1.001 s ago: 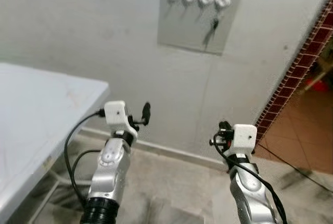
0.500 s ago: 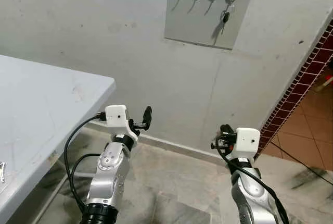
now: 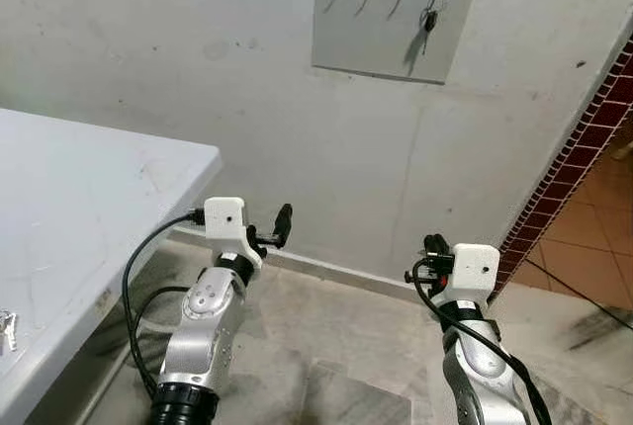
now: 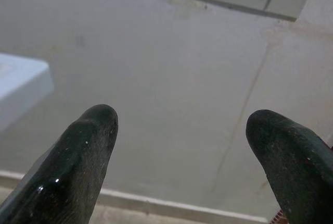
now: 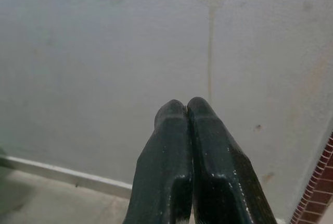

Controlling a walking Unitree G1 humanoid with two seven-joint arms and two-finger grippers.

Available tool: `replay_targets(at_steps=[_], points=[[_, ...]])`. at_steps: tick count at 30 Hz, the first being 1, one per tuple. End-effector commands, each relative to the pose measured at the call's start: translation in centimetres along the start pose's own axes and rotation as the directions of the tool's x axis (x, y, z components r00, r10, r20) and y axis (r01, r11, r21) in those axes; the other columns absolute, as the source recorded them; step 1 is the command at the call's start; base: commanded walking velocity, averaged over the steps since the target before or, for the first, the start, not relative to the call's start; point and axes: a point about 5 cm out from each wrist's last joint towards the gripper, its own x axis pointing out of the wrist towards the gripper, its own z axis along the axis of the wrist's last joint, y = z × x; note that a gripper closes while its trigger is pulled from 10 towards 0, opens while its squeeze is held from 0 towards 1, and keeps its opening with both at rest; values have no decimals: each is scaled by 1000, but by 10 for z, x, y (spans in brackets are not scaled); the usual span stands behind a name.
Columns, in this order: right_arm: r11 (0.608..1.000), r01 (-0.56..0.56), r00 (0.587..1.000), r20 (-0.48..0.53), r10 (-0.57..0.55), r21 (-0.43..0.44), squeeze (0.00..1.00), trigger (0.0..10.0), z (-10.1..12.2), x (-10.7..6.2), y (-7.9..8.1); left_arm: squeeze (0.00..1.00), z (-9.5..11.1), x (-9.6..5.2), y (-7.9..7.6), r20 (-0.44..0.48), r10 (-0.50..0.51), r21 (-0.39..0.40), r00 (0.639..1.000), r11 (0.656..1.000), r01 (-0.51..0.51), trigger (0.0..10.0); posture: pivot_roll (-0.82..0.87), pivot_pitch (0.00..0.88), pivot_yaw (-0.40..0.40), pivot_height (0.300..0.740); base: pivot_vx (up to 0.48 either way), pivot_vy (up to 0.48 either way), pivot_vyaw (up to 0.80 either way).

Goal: Hang keys on a hook

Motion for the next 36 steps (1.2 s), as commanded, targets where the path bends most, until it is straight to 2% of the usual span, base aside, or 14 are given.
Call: replay_targets(at_steps=[1,9,14,36], points=[[1000,-13,1000,25,13,0,0,10000,5,4,4,0,5,3,-2,6,-19,25,1000,999,19,10000,66,25,43,740,0,0,0],[999,-44,998,47,45,-22,0,10000,10,12,6,0,11,10,-2,19,-33,-17,999,999,34,10000,74,10,21,740,0,0,0],[998,-59,997,52,60,-32,0,10000,12,15,6,0,12,11,2,25,-11,-32,1000,999,11,10000,77,5,7,740,274,0,0],[996,-81,995,51,82,-30,0,10000,10,14,11,0,10,9,1,25,-23,-37,999,999,24,10000,78,0,4,740,476,0,0]])
